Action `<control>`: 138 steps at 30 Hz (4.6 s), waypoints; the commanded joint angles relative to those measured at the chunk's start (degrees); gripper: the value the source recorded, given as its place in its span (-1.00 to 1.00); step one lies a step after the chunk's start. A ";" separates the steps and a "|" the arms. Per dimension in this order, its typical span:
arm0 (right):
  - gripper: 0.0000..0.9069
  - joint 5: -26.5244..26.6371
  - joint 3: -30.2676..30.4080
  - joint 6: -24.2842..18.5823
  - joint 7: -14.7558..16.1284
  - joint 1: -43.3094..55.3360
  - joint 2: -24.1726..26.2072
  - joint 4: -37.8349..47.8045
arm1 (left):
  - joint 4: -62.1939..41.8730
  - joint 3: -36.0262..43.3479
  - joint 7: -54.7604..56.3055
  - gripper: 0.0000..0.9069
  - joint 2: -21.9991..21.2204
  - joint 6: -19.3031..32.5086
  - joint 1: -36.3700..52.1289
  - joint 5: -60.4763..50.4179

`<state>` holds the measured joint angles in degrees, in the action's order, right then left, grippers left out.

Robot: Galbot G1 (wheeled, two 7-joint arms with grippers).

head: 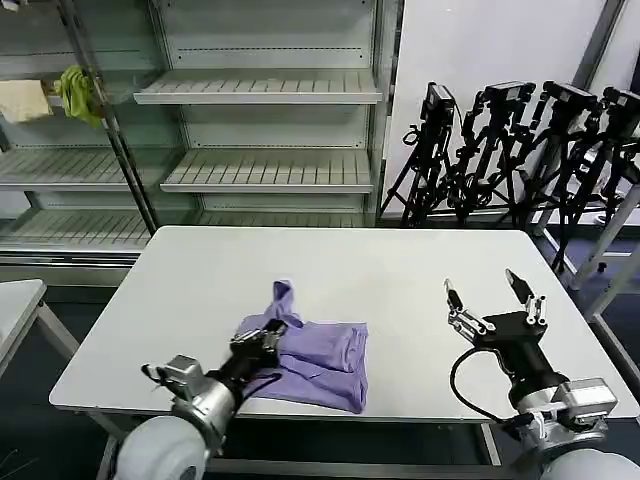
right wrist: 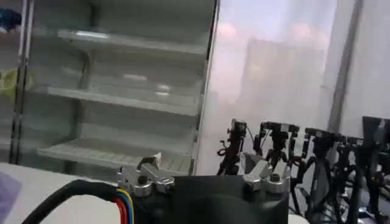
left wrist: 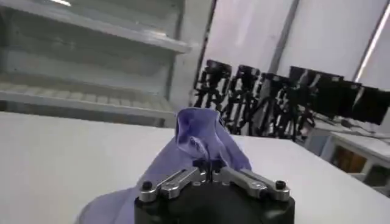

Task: Fold and organize the clothes.

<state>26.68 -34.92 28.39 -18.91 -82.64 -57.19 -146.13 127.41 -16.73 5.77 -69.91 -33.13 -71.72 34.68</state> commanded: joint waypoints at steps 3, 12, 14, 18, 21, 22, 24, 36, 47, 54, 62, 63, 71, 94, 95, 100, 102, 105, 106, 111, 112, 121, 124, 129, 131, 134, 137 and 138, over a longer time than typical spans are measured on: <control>1.00 0.52 0.40 -0.91 -0.03 1.69 -1.20 0.68 | -6.09 7.13 -0.34 -0.98 -3.74 0.11 2.29 -2.64; 1.00 0.41 1.23 -1.14 0.12 2.28 -2.29 0.79 | -11.90 8.51 -0.70 -0.96 -5.27 0.15 3.81 -3.94; 1.00 0.37 1.23 -1.16 0.18 2.31 -2.37 0.75 | -12.45 8.82 -0.74 -0.98 -5.56 0.15 4.06 -4.29; 1.00 0.38 1.20 -1.15 0.17 2.46 -2.51 0.67 | -13.30 9.26 -0.83 -0.98 -5.99 0.18 4.52 -4.67; 1.00 0.34 1.25 -1.16 0.23 2.37 -2.65 0.59 | -13.90 9.39 -1.10 -0.98 -6.06 0.17 4.64 -4.98; 1.00 0.31 1.27 -1.16 0.27 2.34 -2.73 0.58 | -14.18 9.38 -1.14 -0.98 -6.12 0.24 4.67 -5.14; 1.00 0.24 1.35 -1.16 0.31 2.30 -2.87 0.59 | -14.54 9.44 -1.23 -0.96 -6.09 0.33 4.66 -5.30; 1.00 -1.00 1.77 -1.19 0.81 1.39 -3.49 0.30 | -11.57 8.89 -1.23 1.00 -5.59 0.54 3.64 -5.53; 1.00 -1.52 2.33 -1.81 1.36 1.53 -3.79 0.62 | 0.21 5.45 -0.45 1.00 -3.17 0.08 -0.54 -4.02; 1.00 -1.41 4.47 -1.56 1.25 4.75 -3.40 1.35 | 7.22 -3.94 1.05 1.00 -0.63 0.06 -4.94 0.23; 1.00 0.14 6.05 -1.16 1.16 8.34 -1.99 1.36 | 4.07 -12.09 2.63 1.00 0.55 0.08 -6.82 1.73; 1.00 0.42 6.23 -1.11 1.14 8.75 -1.75 1.39 | 2.62 -12.31 2.77 1.00 0.17 0.07 -6.80 1.57; 1.00 1.12 6.55 -0.90 1.11 9.52 -0.98 0.32 | -6.15 -12.46 2.76 1.00 -2.42 0.13 -5.32 1.38; 1.00 1.52 4.55 -1.07 1.30 7.37 -1.34 -2.21 | -11.87 -11.07 2.40 1.00 -3.40 0.12 -5.87 0.59; 1.00 1.60 4.43 -1.06 1.28 7.30 -1.34 -2.25 | -11.74 -10.94 2.40 1.00 -3.48 0.12 -5.99 0.50; 1.00 1.76 3.97 -1.17 1.31 6.94 -1.22 -2.36 | -11.11 -10.48 2.11 0.49 -4.00 0.11 -6.53 -0.09; 1.00 1.77 3.93 -1.19 1.32 6.80 -1.19 -2.40 | -10.94 -10.31 1.97 -0.40 -4.24 0.12 -6.63 -0.40; 1.00 1.77 3.86 -1.26 1.35 6.67 -1.19 -2.41 | -10.61 -10.03 1.87 -0.62 -4.57 0.11 -6.89 -0.80; 1.00 1.78 3.85 -1.27 1.34 6.66 -1.19 -2.42 | -10.48 -9.92 1.83 -0.62 -4.65 0.11 -7.10 -0.95; 1.00 1.91 3.67 -1.33 1.38 6.47 -1.16 -2.64 | -9.62 -9.71 1.55 -0.78 -4.89 0.09 -7.40 -1.42; 1.00 1.91 3.60 -1.33 1.40 6.44 -1.15 -2.66 | -9.54 -9.71 1.52 -0.80 -4.90 0.10 -7.44 -1.48; 1.00 1.94 3.47 -1.35 1.38 6.25 -1.20 -2.96 | -8.81 -9.87 0.91 -0.98 -4.85 0.10 -7.66 -2.00; 1.00 1.95 3.40 -1.32 1.37 6.21 -1.16 -3.08 | -8.38 -9.88 0.70 -0.98 -4.84 0.10 -7.57 -2.11; 1.00 1.96 3.25 -1.32 1.38 5.94 -1.15 -3.25 | -7.98 -9.84 0.64 -0.98 -4.86 0.10 -7.36 -2.12; 1.00 1.96 3.16 -1.32 1.39 5.78 -1.10 -3.31 | -8.04 -9.79 0.60 -0.98 -4.92 0.11 -7.33 -2.31; 1.00 1.96 2.94 -1.36 1.44 5.46 -1.05 -3.41 | -8.29 -9.79 0.38 -0.98 -4.96 0.13 -7.39 -2.88; 1.00 2.03 2.79 -1.35 1.44 5.48 -0.89 -3.66 | -8.57 -10.39 0.39 -1.00 -4.47 0.13 -7.24 -3.02; 1.00 2.09 2.78 -1.36 1.42 5.51 -0.88 -3.69 | -8.60 -10.70 0.38 -0.98 -4.29 0.12 -7.19 -2.98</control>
<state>28.66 -32.08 27.05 -17.49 -77.13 -58.12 -147.19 118.95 -26.58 6.22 -74.79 -33.11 -79.07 32.20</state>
